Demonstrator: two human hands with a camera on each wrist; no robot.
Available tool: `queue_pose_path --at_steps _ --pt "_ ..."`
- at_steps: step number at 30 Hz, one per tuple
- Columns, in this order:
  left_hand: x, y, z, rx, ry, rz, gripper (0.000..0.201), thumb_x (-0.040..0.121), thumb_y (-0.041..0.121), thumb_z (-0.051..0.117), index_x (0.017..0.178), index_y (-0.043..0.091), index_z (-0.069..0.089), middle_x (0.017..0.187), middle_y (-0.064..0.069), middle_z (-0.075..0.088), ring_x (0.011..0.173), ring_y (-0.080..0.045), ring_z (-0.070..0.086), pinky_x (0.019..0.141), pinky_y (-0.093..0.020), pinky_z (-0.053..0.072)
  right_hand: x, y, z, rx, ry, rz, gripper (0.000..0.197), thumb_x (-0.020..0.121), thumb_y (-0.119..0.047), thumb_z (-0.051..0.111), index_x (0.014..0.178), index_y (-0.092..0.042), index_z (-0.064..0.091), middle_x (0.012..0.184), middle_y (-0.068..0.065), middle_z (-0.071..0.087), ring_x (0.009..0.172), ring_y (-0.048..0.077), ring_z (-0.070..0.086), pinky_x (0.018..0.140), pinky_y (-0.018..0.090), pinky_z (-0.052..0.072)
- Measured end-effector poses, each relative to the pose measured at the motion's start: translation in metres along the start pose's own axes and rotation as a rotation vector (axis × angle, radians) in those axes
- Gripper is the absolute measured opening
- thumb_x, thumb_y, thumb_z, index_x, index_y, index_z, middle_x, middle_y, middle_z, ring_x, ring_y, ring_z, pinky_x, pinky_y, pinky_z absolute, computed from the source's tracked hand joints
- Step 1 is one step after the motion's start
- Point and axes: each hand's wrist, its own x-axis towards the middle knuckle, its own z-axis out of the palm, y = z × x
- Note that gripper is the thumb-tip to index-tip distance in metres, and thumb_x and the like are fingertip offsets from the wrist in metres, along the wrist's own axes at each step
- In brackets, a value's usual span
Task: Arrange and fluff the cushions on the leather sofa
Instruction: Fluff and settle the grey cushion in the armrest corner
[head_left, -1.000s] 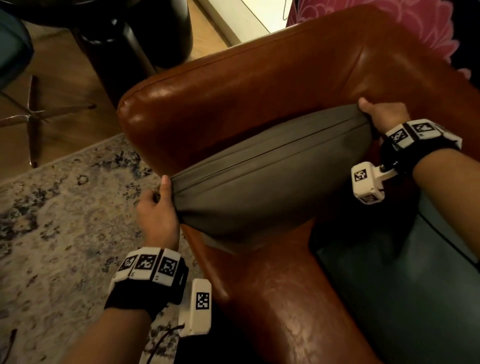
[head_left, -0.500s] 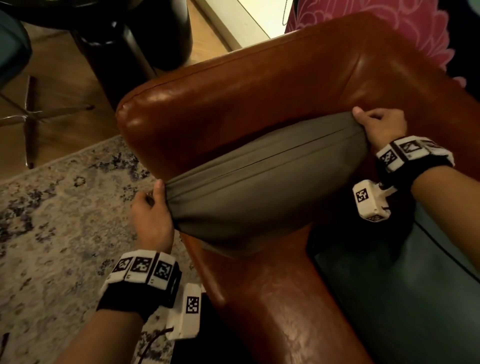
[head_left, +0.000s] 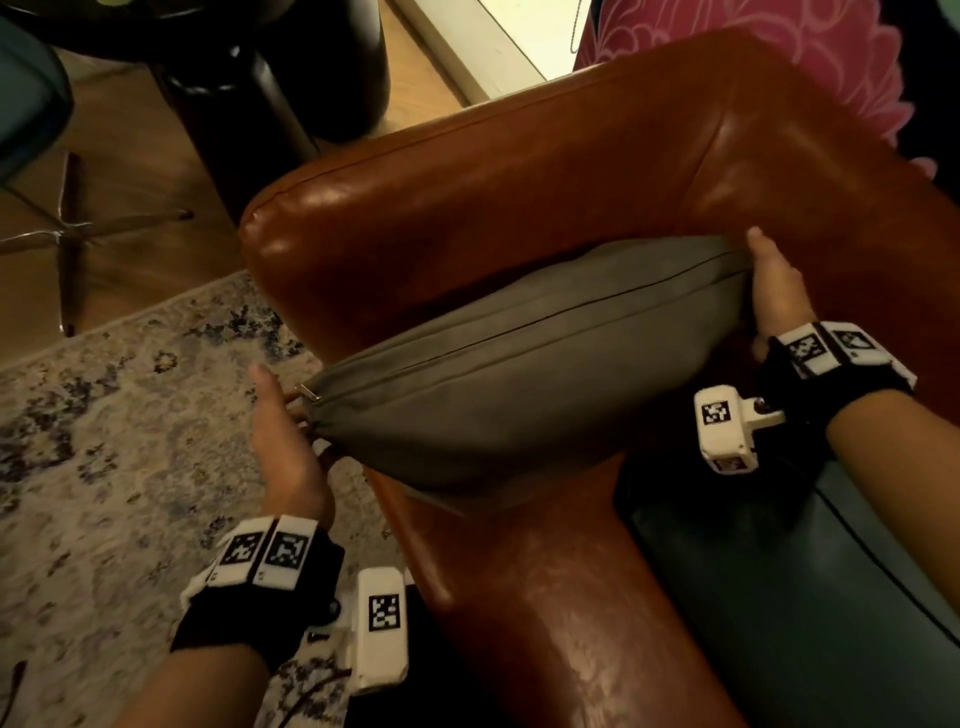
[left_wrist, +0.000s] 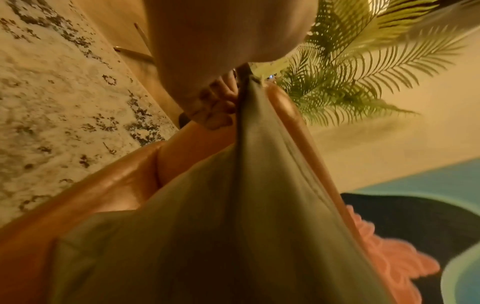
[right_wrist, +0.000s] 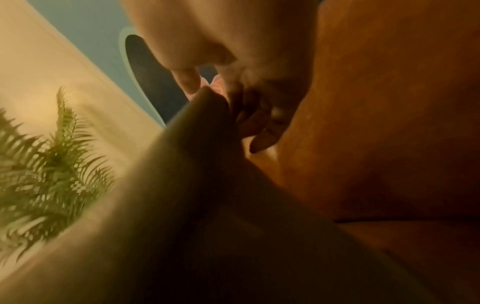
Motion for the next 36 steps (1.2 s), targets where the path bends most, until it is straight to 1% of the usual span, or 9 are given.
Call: queue_pose_path --at_steps 2,6,8,11,14,17,23,28,36 --pt "-0.012 -0.009 -0.01 0.012 -0.071 0.035 0.063 0.088 0.069 0.044 0.121 0.017 0.06 0.102 0.005 0.068 0.09 -0.014 0.065 0.069 -0.034 0.05 -0.01 0.017 -0.006 -0.006 -0.061 -0.026 0.087 0.073 -0.068 0.06 0.138 -0.01 0.056 0.125 0.001 0.061 0.117 0.02 0.057 0.107 0.035 0.041" --pt "-0.031 -0.027 -0.016 0.199 -0.107 0.215 0.019 0.094 0.04 0.057 0.1 0.023 0.065 0.102 0.001 0.069 0.093 -0.013 0.065 0.081 -0.038 0.055 -0.02 0.035 -0.012 -0.111 -0.037 -0.245 0.041 0.095 -0.042 0.057 0.116 -0.009 0.069 0.11 0.0 0.072 0.098 0.01 0.063 0.095 0.029 0.05" --pt "-0.032 -0.022 -0.011 0.18 -0.074 0.293 0.013 0.093 0.037 0.06 0.091 0.026 0.067 0.094 0.004 0.07 0.09 -0.01 0.067 0.083 -0.035 0.056 -0.019 0.017 -0.014 -0.132 -0.01 -0.351 0.027 0.094 -0.039 0.06 0.081 -0.016 0.068 0.07 -0.023 0.071 0.066 -0.012 0.058 0.07 0.015 0.049" --pt "-0.022 -0.014 0.003 0.109 -0.045 0.323 0.018 0.088 0.043 0.065 0.078 0.029 0.068 0.082 0.008 0.071 0.084 -0.011 0.069 0.075 -0.032 0.055 -0.012 -0.009 -0.01 -0.105 0.01 -0.39 0.032 0.09 -0.043 0.064 0.066 -0.022 0.059 0.044 -0.031 0.055 0.046 -0.013 0.047 0.055 0.013 0.039" --pt "-0.014 -0.019 0.013 0.135 0.031 0.326 0.035 0.086 0.051 0.062 0.067 0.023 0.055 0.07 0.002 0.06 0.066 -0.008 0.059 0.068 -0.037 0.053 -0.003 -0.006 0.004 -0.029 -0.043 -0.287 0.039 0.082 -0.053 0.071 0.091 -0.015 0.073 0.058 -0.02 0.066 0.062 -0.006 0.06 0.072 0.02 0.055" --pt "-0.023 -0.023 0.018 0.096 0.025 0.283 0.034 0.089 0.058 0.052 0.081 0.026 0.06 0.088 0.003 0.065 0.082 -0.011 0.064 0.088 -0.047 0.054 -0.015 0.006 0.002 0.295 -0.171 -0.097 0.041 0.094 -0.038 0.062 0.122 -0.009 0.066 0.096 -0.003 0.073 0.087 0.009 0.071 0.074 0.02 0.057" --pt "-0.056 -0.044 0.01 0.111 -0.091 0.237 0.039 0.096 0.039 0.054 0.131 0.021 0.055 0.124 0.007 0.064 0.116 -0.013 0.06 0.103 -0.046 0.047 -0.036 0.049 -0.015 0.455 -0.185 -0.102 0.016 0.096 -0.021 0.059 0.089 -0.014 0.072 0.082 -0.004 0.076 0.085 0.012 0.071 0.081 0.027 0.056" --pt "-0.056 -0.046 0.012 0.215 -0.042 0.317 0.027 0.097 0.032 0.053 0.121 0.021 0.056 0.118 0.003 0.063 0.102 0.0 0.06 0.092 -0.023 0.05 -0.037 0.056 -0.018 0.176 -0.068 -0.284 0.028 0.078 -0.055 0.072 0.069 -0.029 0.076 0.076 -0.012 0.071 0.085 0.013 0.064 0.082 0.03 0.05" --pt "-0.054 -0.039 0.01 0.214 -0.051 0.299 0.035 0.098 0.031 0.053 0.128 0.013 0.052 0.124 -0.001 0.061 0.104 -0.007 0.061 0.081 -0.016 0.053 -0.047 0.053 -0.015 0.242 -0.014 -0.231 0.018 0.089 -0.037 0.07 0.076 -0.023 0.07 0.07 -0.016 0.071 0.075 -0.001 0.067 0.075 0.016 0.051"
